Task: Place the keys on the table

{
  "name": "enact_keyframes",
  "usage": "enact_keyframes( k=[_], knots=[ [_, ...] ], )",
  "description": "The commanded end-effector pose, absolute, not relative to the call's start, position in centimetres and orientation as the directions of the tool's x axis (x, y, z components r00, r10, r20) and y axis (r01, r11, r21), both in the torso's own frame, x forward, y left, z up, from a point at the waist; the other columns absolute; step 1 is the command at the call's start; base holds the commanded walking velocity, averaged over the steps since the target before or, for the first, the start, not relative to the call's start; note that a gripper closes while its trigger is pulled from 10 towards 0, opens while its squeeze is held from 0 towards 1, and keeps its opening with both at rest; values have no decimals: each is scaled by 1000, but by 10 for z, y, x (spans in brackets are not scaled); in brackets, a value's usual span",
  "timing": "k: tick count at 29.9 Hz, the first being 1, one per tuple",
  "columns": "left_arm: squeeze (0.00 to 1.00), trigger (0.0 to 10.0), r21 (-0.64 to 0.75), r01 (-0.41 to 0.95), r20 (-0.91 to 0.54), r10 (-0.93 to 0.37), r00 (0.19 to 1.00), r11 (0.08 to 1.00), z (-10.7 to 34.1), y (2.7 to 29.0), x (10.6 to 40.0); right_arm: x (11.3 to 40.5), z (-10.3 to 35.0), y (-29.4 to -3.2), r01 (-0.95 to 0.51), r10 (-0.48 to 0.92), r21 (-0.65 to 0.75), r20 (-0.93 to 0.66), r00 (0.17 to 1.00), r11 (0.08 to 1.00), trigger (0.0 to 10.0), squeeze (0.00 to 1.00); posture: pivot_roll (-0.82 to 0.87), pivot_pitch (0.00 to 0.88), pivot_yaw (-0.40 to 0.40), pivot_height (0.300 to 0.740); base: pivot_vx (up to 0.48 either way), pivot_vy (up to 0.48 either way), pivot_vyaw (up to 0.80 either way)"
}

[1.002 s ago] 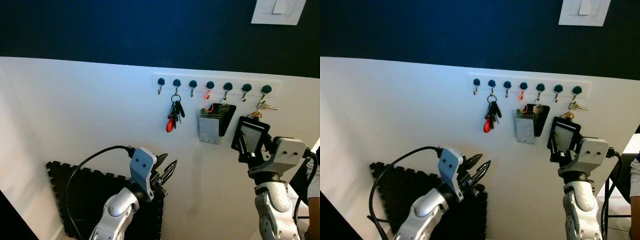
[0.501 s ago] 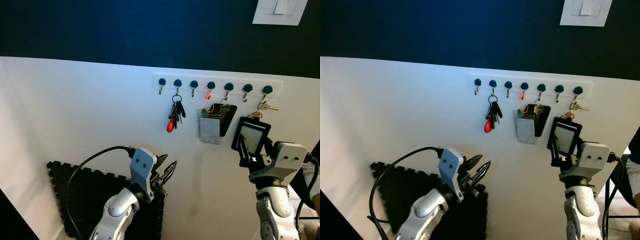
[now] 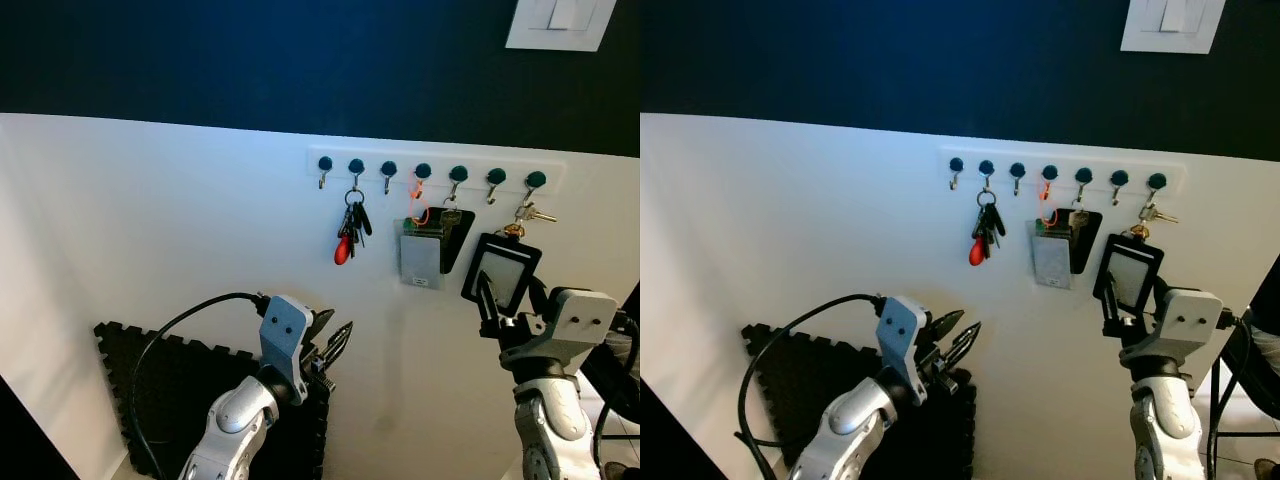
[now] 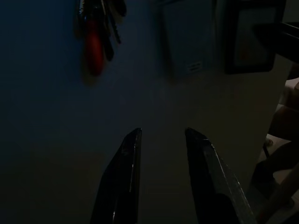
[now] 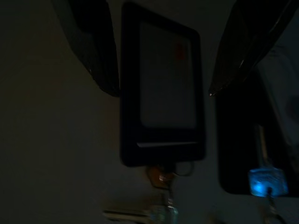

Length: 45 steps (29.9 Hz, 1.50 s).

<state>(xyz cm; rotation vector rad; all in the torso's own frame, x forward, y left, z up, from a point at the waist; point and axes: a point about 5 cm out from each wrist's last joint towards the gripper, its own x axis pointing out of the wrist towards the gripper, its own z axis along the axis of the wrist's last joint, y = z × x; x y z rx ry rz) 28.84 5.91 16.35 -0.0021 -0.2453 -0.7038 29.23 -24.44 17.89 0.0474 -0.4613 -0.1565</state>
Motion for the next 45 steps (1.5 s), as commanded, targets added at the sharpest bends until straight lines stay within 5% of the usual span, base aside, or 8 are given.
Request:
enact_keyframes(
  k=[1,7,13,22,26,31,40,45],
  knots=[
    [0,10000,74,639,196,-639,744,766,157,58,286,287,175,-249,178,-199,89,438,877,980,10000,0,36,54,22,740,0,0,0],
    [0,10000,62,632,157,-633,758,773,145,63,284,266,138,-274,370,-407,174,312,858,913,10000,0,33,53,24,740,0,0,0],
    [0,10000,45,611,79,-613,786,790,124,74,281,253,100,-278,420,-437,128,173,882,898,10000,0,33,51,26,740,0,0,0],
    [0,10000,-6,520,-160,-514,843,854,66,104,271,227,9,-260,336,-312,59,-250,916,940,10000,0,39,47,21,740,0,0,0],
    [0,10000,-6,369,-361,-347,866,929,29,129,266,214,-22,-246,276,-229,54,-425,876,960,10000,0,42,43,23,740,0,0,0],
    [0,10000,76,116,-637,-41,770,990,-27,177,241,196,-55,-219,112,-66,39,-609,791,993,10000,0,45,36,20,740,0,0,0],
    [0,10000,155,125,-748,33,663,980,-57,194,209,202,-61,-201,-25,6,-20,-638,770,999,10000,0,44,30,14,740,0,0,0],
    [0,10000,87,87,-772,12,636,992,-65,188,201,210,-60,-186,-101,64,-22,-640,766,995,10000,0,49,21,12,740,0,0,0]
  ],
)
